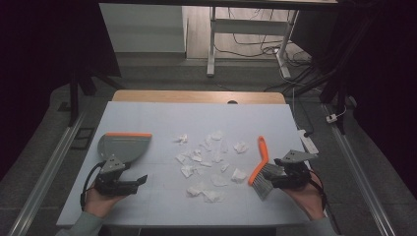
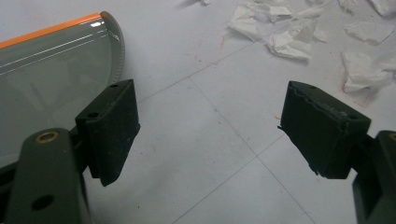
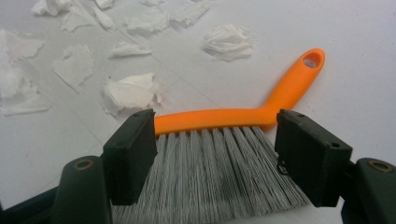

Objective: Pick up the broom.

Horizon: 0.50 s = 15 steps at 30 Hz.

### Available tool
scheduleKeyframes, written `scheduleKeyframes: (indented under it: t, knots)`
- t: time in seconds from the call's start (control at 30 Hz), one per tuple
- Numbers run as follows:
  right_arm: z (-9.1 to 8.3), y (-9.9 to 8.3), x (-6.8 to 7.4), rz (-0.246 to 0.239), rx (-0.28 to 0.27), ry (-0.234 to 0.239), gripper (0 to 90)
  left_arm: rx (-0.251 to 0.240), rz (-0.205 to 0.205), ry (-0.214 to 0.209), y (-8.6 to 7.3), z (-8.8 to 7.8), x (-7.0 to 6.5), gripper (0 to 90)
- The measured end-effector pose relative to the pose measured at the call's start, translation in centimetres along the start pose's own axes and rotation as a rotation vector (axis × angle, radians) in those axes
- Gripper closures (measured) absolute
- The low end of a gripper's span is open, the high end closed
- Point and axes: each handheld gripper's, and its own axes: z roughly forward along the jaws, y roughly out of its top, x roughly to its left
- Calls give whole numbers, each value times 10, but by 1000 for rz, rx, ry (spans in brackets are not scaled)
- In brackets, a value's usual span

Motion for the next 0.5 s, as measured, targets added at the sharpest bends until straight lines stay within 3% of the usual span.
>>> scheduleKeyframes:
  t: [0.37, 0.5]
  knots:
    - [-1, 21, 1, 60, 8, -1, 322, 0, 5, 10, 0, 0, -1, 205]
    - [6, 39, -4, 79, 87, -2, 327, 3, 18, 3, 1, 1, -2, 207]
